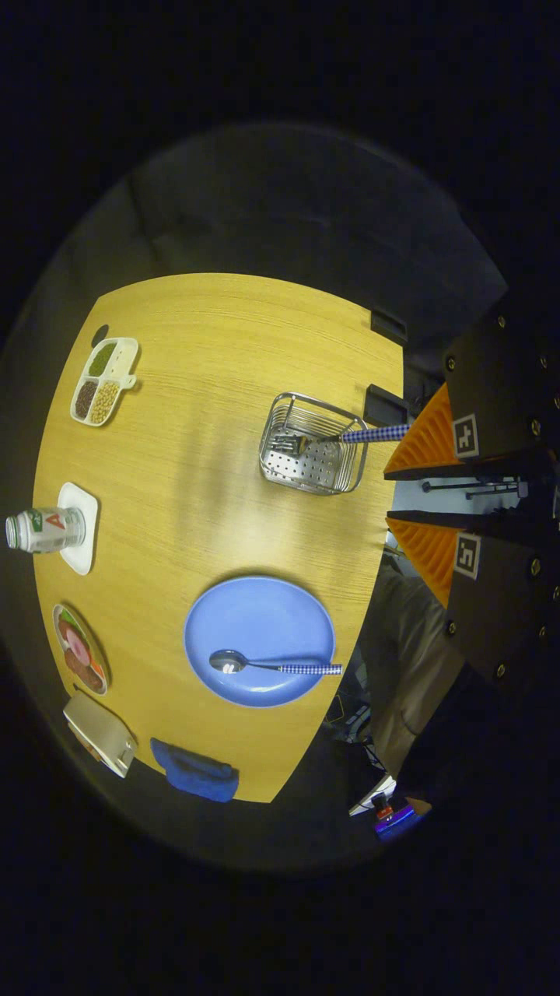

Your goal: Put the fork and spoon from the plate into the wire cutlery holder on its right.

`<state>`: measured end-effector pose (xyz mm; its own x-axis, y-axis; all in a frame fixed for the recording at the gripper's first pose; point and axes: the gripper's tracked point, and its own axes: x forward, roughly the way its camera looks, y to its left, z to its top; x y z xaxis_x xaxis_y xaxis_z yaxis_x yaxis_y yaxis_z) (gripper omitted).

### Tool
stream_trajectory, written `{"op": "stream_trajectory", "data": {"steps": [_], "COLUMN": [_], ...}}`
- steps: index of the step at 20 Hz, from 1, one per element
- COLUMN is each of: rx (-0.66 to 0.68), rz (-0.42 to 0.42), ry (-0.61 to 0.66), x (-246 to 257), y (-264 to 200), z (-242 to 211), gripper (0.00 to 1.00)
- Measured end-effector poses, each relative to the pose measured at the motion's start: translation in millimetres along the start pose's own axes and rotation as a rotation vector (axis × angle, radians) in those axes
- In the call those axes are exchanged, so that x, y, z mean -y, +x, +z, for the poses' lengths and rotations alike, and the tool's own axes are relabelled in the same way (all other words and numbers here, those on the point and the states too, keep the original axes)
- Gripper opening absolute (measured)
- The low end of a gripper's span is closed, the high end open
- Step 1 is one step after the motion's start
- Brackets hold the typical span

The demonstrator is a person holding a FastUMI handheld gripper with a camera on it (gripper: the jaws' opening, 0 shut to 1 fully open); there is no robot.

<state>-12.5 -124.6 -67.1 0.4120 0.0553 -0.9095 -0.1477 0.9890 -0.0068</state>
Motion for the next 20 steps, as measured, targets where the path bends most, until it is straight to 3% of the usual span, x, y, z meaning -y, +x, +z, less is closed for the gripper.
{"op": "stream_trajectory", "data": {"steps": [9, 20], "rx": [0.055, 0.094], "rz": [0.065, 0.107], "ry": [-0.118, -0.116], "x": [-91.1, -159.8], "y": [-3.4, 23.0], "z": [-11.6, 11.8], "gripper": [0.21, 0.2]}}
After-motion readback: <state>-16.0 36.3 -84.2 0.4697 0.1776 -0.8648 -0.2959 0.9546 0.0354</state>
